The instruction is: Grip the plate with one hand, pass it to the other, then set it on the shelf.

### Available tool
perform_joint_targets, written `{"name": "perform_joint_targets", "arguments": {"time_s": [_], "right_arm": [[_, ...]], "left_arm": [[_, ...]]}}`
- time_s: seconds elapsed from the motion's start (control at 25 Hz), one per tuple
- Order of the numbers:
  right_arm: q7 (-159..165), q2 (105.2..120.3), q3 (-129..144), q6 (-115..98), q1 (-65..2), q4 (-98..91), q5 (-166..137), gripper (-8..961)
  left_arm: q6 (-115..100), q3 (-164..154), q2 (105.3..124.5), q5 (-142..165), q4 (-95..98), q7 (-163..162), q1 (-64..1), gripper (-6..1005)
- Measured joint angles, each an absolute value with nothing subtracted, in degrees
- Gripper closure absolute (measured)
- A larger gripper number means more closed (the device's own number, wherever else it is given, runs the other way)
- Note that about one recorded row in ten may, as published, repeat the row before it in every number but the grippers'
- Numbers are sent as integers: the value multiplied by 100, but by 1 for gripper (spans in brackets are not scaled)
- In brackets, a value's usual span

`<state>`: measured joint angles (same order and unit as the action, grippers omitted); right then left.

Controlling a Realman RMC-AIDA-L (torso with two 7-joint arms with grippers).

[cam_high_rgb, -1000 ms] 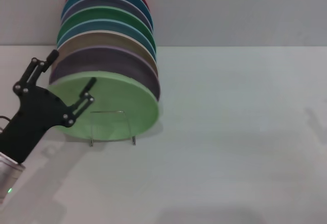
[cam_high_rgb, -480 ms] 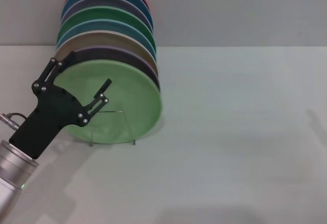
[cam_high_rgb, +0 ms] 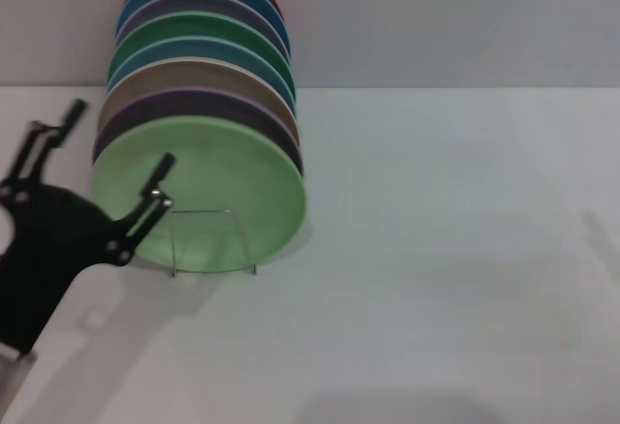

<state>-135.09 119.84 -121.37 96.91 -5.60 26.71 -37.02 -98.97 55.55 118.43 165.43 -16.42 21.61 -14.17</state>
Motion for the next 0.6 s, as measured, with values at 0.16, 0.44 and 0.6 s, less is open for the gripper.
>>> {"name": "perform_joint_targets", "arguments": {"time_s": [0.16,0.44,0.6], "right_arm": [[-13521,11987,-12197,9696,-545,2651,-3629,278],[-14378,11989,-12221,9195,-545,2166,-2578,278],[-14800,11989,-12210,8763,-570,1970,-2348,277]], "left_arm": [[-10240,5653,11855,16398,-2214,2633,-761,207],[-9341,6189,11852,14062,-1560,558,-897,207],[-9047,6289,11871,13578,-1058,-192,-1106,206]]}}
